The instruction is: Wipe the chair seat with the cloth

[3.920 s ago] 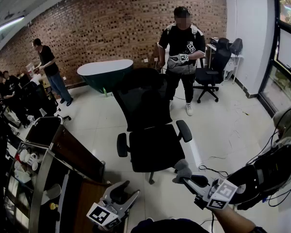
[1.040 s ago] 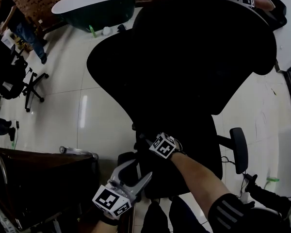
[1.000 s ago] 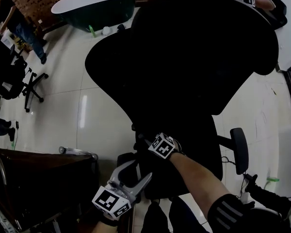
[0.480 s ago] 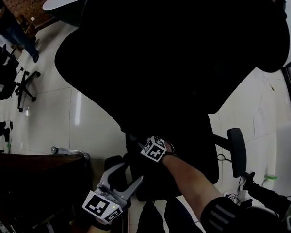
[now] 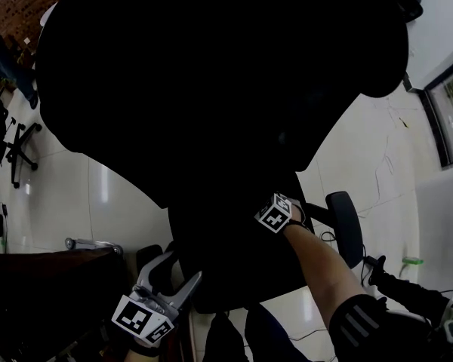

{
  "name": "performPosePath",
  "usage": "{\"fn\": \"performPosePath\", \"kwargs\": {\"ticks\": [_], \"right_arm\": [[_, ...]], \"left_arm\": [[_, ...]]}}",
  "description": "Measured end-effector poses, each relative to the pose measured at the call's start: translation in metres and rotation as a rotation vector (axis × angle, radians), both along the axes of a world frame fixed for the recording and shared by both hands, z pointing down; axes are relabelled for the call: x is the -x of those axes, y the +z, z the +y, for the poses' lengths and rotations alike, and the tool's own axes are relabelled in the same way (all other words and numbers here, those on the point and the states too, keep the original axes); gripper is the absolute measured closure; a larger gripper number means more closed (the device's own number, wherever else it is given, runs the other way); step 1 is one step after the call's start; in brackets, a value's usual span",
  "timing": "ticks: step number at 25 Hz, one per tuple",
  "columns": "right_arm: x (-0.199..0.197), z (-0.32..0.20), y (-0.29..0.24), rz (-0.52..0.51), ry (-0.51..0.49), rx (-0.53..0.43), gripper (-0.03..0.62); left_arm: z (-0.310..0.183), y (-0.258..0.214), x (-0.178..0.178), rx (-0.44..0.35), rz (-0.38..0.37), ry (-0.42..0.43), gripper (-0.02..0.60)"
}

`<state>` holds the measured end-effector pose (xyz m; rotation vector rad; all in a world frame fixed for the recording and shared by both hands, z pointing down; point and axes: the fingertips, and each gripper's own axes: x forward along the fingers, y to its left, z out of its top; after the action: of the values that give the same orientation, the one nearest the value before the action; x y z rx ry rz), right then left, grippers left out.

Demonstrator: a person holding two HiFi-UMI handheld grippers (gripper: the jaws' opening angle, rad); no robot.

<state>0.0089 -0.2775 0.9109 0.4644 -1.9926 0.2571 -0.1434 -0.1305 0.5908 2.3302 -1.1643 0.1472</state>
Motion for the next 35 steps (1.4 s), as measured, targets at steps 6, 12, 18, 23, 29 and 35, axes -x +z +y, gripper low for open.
{"fn": "performPosePath", "kwargs": {"ticks": [6, 12, 18, 23, 29, 35], "right_arm": [[-0.064, -0.029, -0.012, 0.057, 0.117, -0.043, 0.571], [-0.063, -0.034, -0.029, 0.023, 0.200, -0.077, 0.571], [0.092, 0.034, -0.054, -0.209, 0.026, 0.010, 0.571], [0.202, 0.104, -0.053, -0.295, -0.106, 0.103, 0.571], [0.199, 0.131, -0.020, -0.201, -0.147, 0.143, 0.571], [0.079, 0.091, 0.003, -0.030, -0.033, 0.104, 0.571]], "left_arm": [[0.000, -0.002, -0.017, 0.000, -0.002, 0.038, 0.314], [0.006, -0.009, -0.015, -0.007, -0.003, 0.032, 0.314], [0.020, -0.010, -0.002, -0.003, -0.015, 0.011, 0.315], [0.028, -0.007, 0.010, 0.002, -0.029, -0.017, 0.314], [0.035, -0.002, 0.018, 0.015, -0.030, -0.025, 0.314], [0.038, 0.004, 0.020, 0.018, -0.027, -0.025, 0.314]]}}
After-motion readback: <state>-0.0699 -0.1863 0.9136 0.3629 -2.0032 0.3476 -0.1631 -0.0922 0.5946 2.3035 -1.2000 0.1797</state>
